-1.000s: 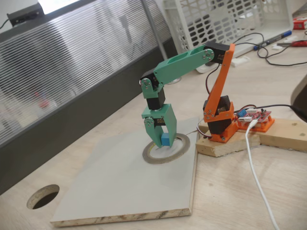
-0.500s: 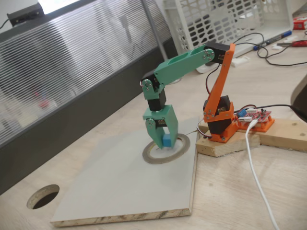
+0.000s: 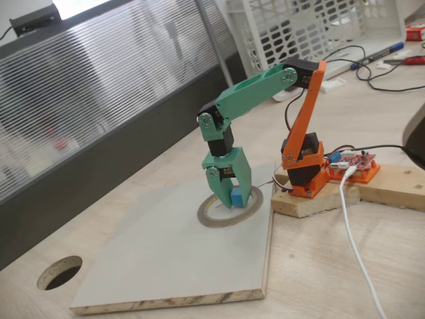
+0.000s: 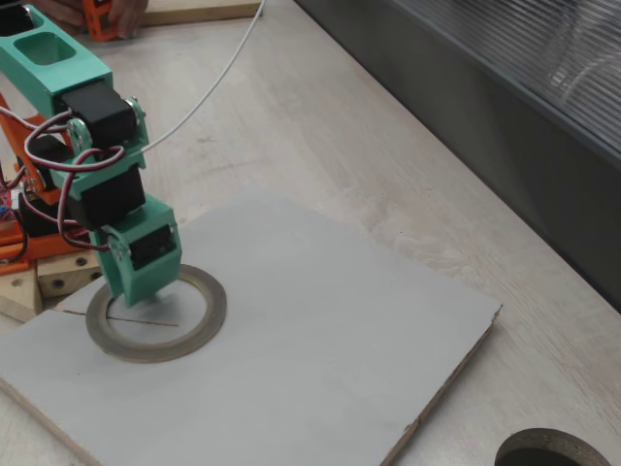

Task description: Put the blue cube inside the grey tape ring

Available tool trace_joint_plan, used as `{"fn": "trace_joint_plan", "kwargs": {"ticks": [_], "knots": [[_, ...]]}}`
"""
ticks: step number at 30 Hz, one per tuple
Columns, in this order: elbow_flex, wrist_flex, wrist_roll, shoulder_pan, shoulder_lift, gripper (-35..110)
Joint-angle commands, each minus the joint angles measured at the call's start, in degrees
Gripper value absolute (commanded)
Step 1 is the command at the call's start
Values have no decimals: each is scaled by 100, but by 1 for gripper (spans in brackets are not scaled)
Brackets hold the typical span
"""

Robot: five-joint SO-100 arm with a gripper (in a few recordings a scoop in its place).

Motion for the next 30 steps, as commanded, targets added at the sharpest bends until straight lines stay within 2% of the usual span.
{"fn": "trace_joint_plan", "kwargs": {"ticks": [1, 4, 7, 12, 16, 26, 30], "knots": [[-9, 0, 97, 79, 167, 6], [-9, 79, 97, 105, 167, 19], [0, 167, 97, 114, 158, 39], [-18, 967, 97, 88, 62, 72], [-18, 1266, 97, 62, 53, 88], [-176, 1283, 88, 53, 114, 91], [-1081, 2004, 88, 44, 62, 91]]}}
